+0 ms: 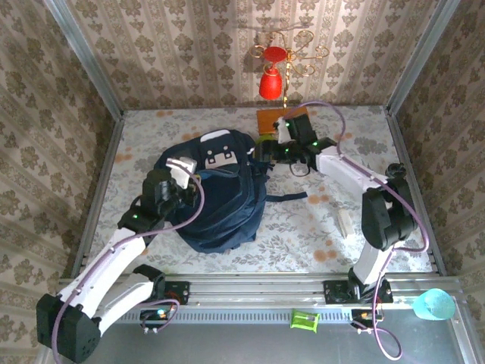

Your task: Pack books, pencil case, and school supplies into a backpack

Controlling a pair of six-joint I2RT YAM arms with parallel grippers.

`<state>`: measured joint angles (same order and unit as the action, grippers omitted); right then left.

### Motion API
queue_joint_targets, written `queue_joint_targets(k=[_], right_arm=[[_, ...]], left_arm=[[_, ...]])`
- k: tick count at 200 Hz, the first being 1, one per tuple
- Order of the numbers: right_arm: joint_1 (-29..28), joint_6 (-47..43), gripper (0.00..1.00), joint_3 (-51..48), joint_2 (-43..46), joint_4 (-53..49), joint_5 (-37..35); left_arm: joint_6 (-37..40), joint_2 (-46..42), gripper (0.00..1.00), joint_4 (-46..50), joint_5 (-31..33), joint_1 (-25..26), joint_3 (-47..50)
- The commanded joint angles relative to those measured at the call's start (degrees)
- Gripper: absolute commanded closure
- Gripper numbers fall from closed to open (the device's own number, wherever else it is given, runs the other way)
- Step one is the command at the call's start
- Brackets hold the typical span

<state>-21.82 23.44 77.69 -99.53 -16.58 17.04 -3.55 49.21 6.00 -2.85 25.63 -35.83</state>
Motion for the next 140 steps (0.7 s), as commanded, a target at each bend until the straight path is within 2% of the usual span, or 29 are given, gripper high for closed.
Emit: queue_joint_targets(k=[1,19,38,62,81,140], right_arm=[[0.41,-10.89,0.23,2.76,-1.79,-2.74,-15.65],[1.44,-14.09,0.21,8.99,-7.81,-4.17,-17.81],[2.88,-14.57,0.21,19.22,-16.6,-11.0,-19.39],[4.61,-13.41,0.21,29.78,-26.16,-18.48,-16.98],[5.68,-12.65,0.21,35.22,-31.52,-21.11,-13.56],[5.32,-12.31,0.22,46.96,-43.42,-28.51,-11.0]], left_arm=[[-5.5,-1.78,1.0,-5.22,1.94,-2.11,-0.11],[-6.28,-1.72,1.0,-5.56,1.51,-2.77,-0.19],[-6.2,-0.96,1.0,-5.27,0.51,-2.86,-0.83],[-6.55,-0.19,1.0,-5.78,-0.05,-2.96,-0.84],[-6.82,0.39,1.0,-6.54,-0.44,-3.01,-0.55],[-6.93,1.33,1.0,-7.03,-1.64,-3.0,-0.07]])
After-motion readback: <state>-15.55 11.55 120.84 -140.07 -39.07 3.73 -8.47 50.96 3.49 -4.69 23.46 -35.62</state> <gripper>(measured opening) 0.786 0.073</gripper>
